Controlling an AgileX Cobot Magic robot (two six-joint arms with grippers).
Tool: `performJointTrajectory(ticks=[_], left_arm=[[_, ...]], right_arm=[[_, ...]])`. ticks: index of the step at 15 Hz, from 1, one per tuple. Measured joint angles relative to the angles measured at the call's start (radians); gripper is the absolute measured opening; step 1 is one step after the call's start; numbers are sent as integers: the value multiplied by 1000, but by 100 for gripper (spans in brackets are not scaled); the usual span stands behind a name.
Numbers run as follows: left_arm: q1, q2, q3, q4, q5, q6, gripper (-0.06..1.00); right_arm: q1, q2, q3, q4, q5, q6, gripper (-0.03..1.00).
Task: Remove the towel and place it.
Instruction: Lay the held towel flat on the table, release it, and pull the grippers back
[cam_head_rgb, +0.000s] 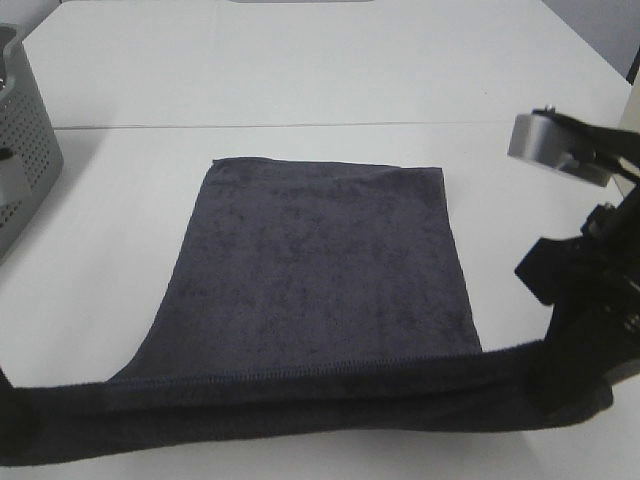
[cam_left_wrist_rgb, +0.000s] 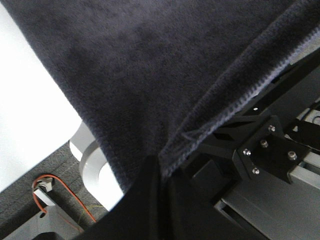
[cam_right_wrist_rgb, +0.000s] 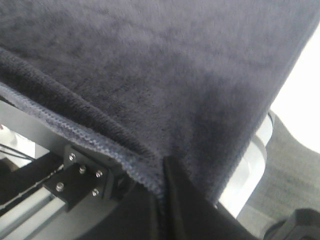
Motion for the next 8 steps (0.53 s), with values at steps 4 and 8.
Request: performJointTrajectory(ticks=[4,8], left_arm=[[-30,49,100,-54,-4,26,0],[-222,124,109,-22,-14,8,0]], right_arm=[[0,-1,103,29,-4,32,1],[-3,-2,163,24,2,53,1]])
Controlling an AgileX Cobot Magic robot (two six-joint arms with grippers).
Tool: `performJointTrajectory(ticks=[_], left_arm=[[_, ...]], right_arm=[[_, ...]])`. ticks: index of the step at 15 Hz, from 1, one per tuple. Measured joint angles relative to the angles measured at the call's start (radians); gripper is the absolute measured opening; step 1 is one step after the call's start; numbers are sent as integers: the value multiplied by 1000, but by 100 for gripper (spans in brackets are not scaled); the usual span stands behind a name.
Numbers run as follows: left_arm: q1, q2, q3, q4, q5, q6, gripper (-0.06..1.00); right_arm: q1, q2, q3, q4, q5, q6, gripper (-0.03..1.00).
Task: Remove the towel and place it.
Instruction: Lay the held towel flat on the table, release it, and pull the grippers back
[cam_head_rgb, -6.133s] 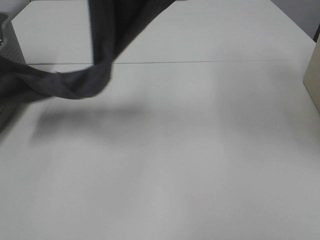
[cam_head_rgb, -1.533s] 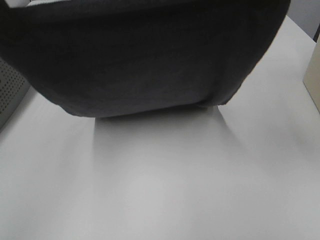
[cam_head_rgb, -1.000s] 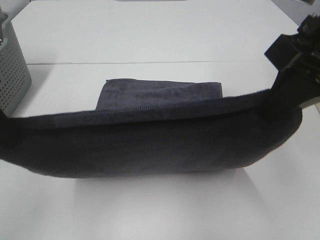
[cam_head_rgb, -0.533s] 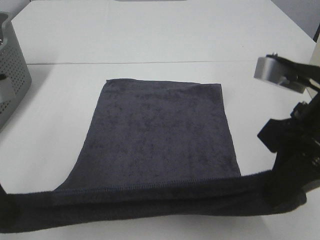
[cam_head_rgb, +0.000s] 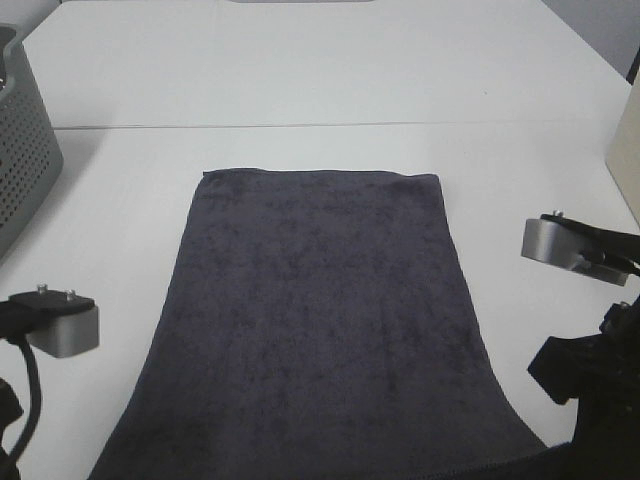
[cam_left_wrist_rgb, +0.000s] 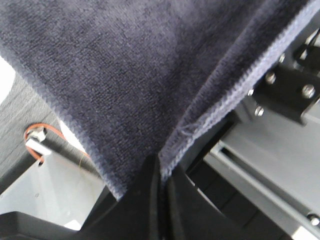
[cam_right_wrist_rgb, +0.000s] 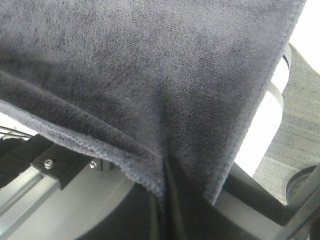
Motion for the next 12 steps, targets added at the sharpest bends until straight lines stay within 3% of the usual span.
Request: performJointTrajectory(ticks=[2,7,12], left_arm=[[-33,30,0,5,-5,-12,0],[-34,77,-1,-12,-10,-38,0],[-34,173,-3,-37,-15,-67,0]], right_arm=[[0,0,17,-3,2,0,1],[0,18,41,-7,1,0,1],[0,171,43,-11,2,-33,1]])
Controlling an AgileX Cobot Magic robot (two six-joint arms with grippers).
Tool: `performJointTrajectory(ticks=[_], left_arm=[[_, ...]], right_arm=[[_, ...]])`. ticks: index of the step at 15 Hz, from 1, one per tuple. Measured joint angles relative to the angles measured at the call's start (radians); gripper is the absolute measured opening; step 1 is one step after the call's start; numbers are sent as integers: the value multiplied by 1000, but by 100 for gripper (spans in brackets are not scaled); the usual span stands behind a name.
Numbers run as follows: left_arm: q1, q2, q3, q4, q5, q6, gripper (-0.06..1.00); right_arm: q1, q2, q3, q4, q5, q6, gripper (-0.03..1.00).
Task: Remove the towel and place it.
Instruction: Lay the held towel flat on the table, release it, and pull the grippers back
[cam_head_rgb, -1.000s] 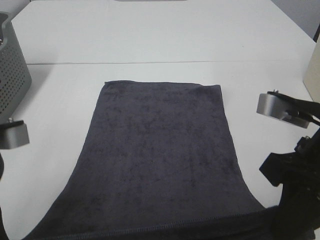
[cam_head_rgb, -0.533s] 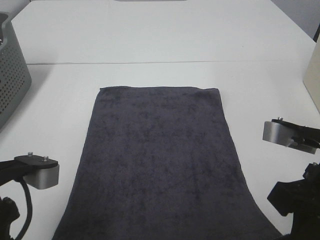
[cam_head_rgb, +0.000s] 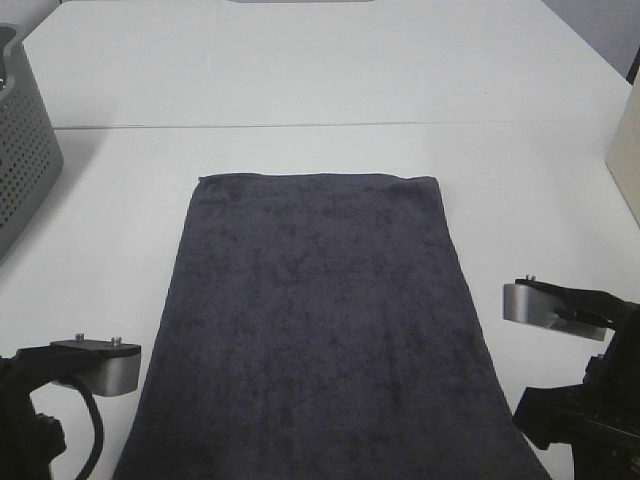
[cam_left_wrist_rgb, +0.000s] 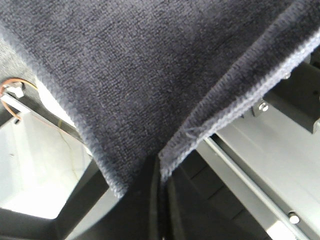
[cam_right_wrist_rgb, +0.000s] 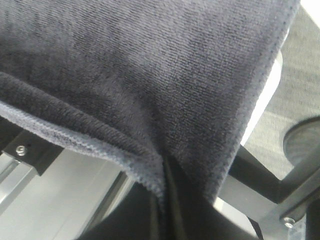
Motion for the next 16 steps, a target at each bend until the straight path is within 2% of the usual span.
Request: performJointTrajectory(ticks=[10,16], left_arm=[[-4,311,-164,15,-7,-1,0],[-90,491,-334,80,47,9,0]], right_arm=[[-9,257,-3,-49,-1,-89,1],[-9,398,-4,-30,-70,-144,1]])
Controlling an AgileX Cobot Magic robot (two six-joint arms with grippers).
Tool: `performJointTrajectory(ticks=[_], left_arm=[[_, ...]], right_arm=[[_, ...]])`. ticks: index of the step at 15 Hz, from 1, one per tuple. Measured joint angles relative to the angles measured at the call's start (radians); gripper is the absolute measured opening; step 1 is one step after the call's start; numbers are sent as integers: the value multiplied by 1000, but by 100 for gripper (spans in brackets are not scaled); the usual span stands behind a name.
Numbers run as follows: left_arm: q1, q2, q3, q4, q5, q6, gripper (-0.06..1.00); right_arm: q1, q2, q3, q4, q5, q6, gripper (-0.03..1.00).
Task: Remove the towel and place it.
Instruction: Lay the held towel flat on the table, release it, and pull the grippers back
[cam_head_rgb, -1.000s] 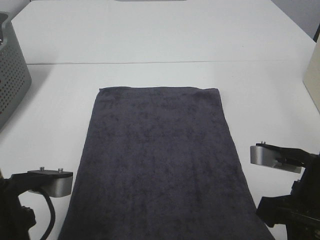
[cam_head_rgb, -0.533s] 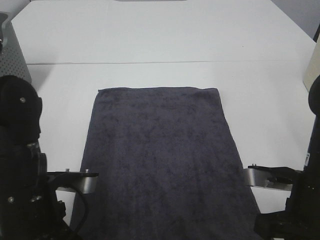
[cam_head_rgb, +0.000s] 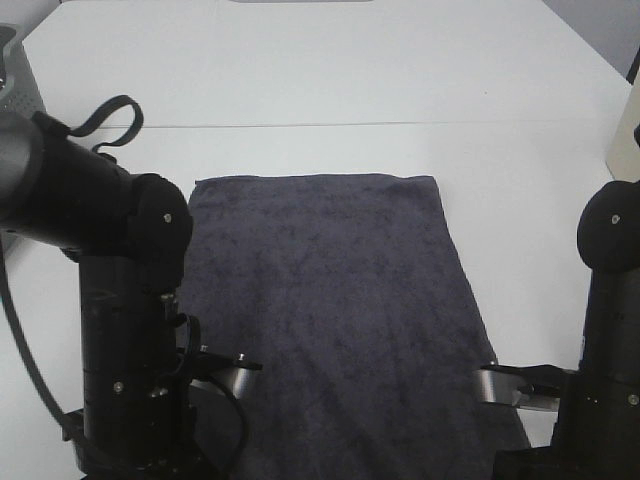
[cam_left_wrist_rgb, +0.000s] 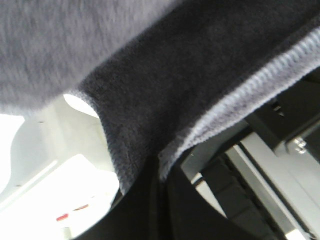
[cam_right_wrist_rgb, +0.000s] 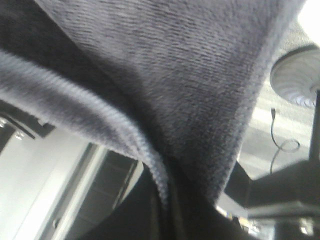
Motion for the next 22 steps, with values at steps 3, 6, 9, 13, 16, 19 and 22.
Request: performJointTrajectory(ticks=[3,6,9,13,16,19,22], left_arm=[[-19,3,-41,9,5,-5,0],[-19,3,-75,10,8,-5,0],[-19,3,-85,-1,8,-5,14],[-19,3,-88,-13,9,-33,70],[-20,3,-139,-14,13,-53,83],[-20,3,-204,-18,14,-68,83],[-20,-36,-211,-16,14,-73,83]], right_arm=[[0,2,0,27,-11,-10,3],[0,2,0,29,-13,-10,7],[0,2,0,49,-15,-10,18],[0,2,0,82,-14,-10,61],[0,-9,0,87,13,-10,71],[0,-83,-8,116,37,-10,72],[0,-186,-59,128,50,-10,72]])
